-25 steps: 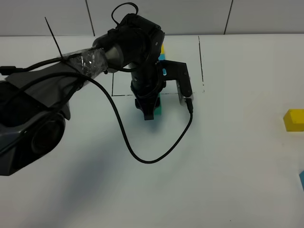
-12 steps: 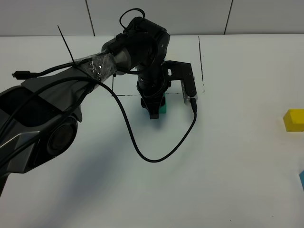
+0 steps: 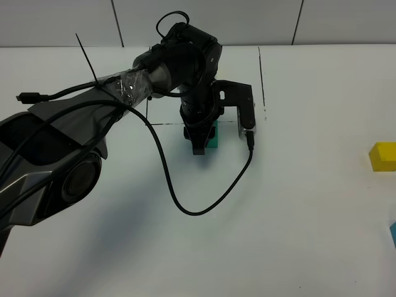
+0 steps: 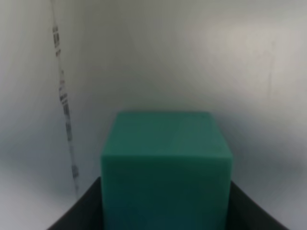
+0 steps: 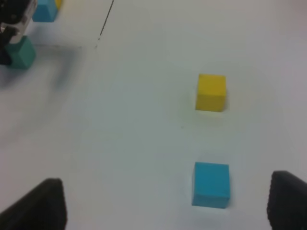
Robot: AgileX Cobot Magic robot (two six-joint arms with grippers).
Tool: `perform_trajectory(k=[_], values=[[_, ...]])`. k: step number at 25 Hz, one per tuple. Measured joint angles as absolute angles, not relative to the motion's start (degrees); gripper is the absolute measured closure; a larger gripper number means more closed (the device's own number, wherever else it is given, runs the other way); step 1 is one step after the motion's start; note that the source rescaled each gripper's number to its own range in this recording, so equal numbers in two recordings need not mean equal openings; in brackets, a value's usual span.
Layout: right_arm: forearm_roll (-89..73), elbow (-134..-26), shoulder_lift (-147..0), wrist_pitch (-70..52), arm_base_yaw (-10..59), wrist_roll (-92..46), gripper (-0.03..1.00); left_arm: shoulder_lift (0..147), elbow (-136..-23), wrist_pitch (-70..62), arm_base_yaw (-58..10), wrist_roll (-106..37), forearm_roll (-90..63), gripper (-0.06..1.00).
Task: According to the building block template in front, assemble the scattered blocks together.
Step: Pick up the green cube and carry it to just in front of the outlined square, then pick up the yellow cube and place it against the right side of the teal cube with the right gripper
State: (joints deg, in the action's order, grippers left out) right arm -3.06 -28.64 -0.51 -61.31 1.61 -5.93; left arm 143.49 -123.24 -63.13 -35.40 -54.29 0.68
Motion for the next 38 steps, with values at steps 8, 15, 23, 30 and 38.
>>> perform_trajectory(k=[8,15,23,30,38], values=[[-3.1,-28.6,-0.5,-61.3,1.6,-5.9,0.26,143.5,-123.2,-63.0,-35.5,-55.4,0.7,0.94],[-3.1,-28.6,-0.5,-61.3,1.6,-5.9,0.26,143.5,-123.2,-63.2,-35.5,-55.4,0.6,0.68],[-3.1,-28.6,-0.5,-61.3,1.6,-5.9,0.26,138.4,-123.2,-65.3,-35.6,-53.2,0.5,-0.04],[-3.1,-28.6,-0.5,-61.3,1.6,-6.0,0.26,132.6,-122.7,-66.7,-30.2,-41.2,0.0,-0.06],[-3.1,-28.6,-0.5,-61.3,1.6,-6.0,0.26,126.9,-121.2,-68.3,-18.9,-33.7,-8.4,-0.05]])
